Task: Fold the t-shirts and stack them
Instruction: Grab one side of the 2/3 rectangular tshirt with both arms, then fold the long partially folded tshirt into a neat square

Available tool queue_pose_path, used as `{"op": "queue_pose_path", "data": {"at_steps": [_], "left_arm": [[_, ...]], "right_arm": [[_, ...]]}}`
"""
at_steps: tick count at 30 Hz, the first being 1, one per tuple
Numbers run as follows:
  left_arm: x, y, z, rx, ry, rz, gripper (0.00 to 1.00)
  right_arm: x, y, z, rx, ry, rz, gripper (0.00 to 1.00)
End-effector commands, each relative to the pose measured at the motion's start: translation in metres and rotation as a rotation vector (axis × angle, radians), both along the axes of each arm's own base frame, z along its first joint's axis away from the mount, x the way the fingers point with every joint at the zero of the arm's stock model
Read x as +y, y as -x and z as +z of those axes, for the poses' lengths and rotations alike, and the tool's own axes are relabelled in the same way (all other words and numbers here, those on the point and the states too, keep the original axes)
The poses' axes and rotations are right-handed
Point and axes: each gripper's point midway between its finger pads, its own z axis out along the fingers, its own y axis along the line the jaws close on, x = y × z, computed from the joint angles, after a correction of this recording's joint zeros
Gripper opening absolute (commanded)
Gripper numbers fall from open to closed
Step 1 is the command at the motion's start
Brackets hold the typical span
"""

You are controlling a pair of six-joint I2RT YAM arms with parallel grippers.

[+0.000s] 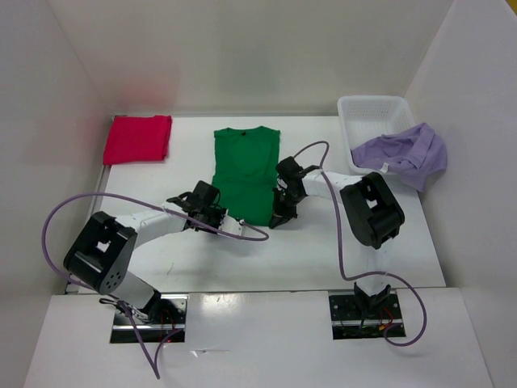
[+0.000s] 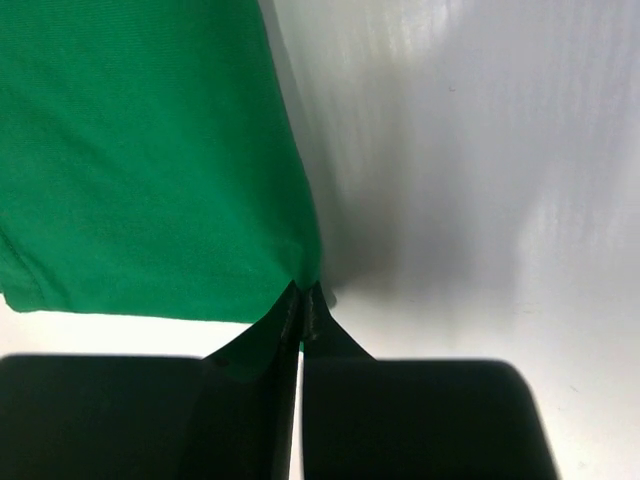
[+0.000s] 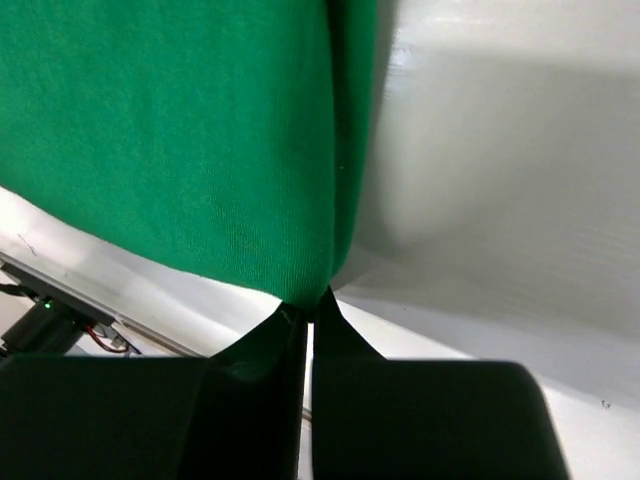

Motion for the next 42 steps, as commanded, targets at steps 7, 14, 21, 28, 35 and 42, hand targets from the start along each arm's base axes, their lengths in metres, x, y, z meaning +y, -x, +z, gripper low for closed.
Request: {"op": "queue_pose_path", "data": {"at_steps": [7, 14, 21, 28, 35, 42], "left_arm": [[-0.01, 0.061, 0.025, 0.181, -0.004, 0.062, 0.0], [-0.009, 0.101, 0.058, 0.246, -0.022, 0.04, 0.0], [-0.007, 0.15, 0.113, 0.407, 0.039, 0.021, 0.0], [-0.031, 0.141, 0.157, 0.412, 0.182, 0.097, 0.0], [-0.023, 0.045, 0.164, 0.233, 0.269, 0.322, 0.0], [-0.025, -0.036, 0.166, 0.113, 0.325, 0.468, 0.0]], "right_arm": [[-0.017, 0.042, 0.035, 0.001, 0.0, 0.052, 0.0], [-0.021, 0.11, 0.062, 0.053, 0.011, 0.162, 0.0], [-0.022, 0.169, 0.111, 0.118, -0.042, 0.221, 0.0], [-0.014, 0.158, 0.162, 0.073, -0.1, 0.198, 0.0], [-0.04, 0.099, 0.16, 0.025, -0.071, 0.096, 0.0], [-0.05, 0.031, 0.151, -0.059, -0.079, 0.058, 0.0]]}}
